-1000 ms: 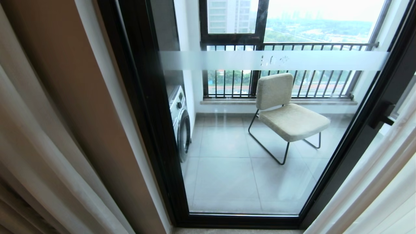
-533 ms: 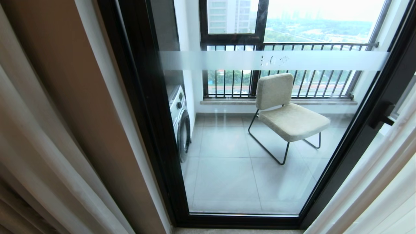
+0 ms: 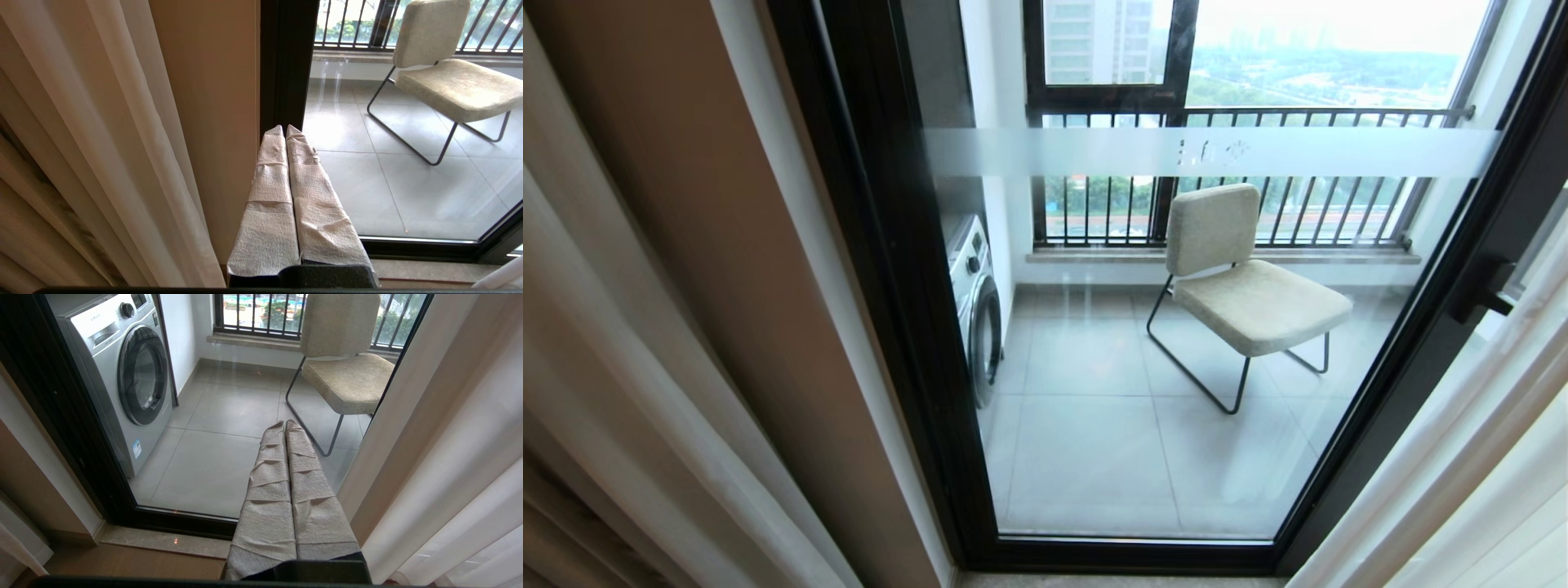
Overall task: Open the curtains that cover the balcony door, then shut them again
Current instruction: Pull the inner curtains open on both sides
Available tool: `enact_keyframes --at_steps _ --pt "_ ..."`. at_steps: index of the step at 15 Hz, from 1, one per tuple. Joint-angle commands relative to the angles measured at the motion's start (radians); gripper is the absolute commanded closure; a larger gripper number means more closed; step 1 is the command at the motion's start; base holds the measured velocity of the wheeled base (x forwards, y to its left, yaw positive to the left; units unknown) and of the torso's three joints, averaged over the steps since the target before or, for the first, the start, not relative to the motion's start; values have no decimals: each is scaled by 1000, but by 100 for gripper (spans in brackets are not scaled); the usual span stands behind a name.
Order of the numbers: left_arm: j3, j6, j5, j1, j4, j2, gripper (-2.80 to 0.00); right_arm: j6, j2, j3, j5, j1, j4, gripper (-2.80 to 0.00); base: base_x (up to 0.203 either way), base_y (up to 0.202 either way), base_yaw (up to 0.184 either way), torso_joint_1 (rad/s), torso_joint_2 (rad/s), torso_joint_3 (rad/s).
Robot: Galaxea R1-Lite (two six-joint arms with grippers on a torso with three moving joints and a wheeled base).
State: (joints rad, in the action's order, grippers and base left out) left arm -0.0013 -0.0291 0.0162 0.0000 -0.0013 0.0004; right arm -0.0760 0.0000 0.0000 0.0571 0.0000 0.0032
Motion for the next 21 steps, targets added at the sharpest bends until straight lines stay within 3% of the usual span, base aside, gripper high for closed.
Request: enact_keyframes --at_steps 1,11,21 --pt "1 -2 1 0 0 0 0 -1 0 0 1 0 0 0 0 0 0 0 0 0" --pt "0 2 -1 0 1 0 0 -1 0 0 1 0 0 0 0 0 0 0 0 0" --pt "1 3 -1 0 1 1 0 -1 0 0 0 0 0 0 0 -168 4 2 2 2"
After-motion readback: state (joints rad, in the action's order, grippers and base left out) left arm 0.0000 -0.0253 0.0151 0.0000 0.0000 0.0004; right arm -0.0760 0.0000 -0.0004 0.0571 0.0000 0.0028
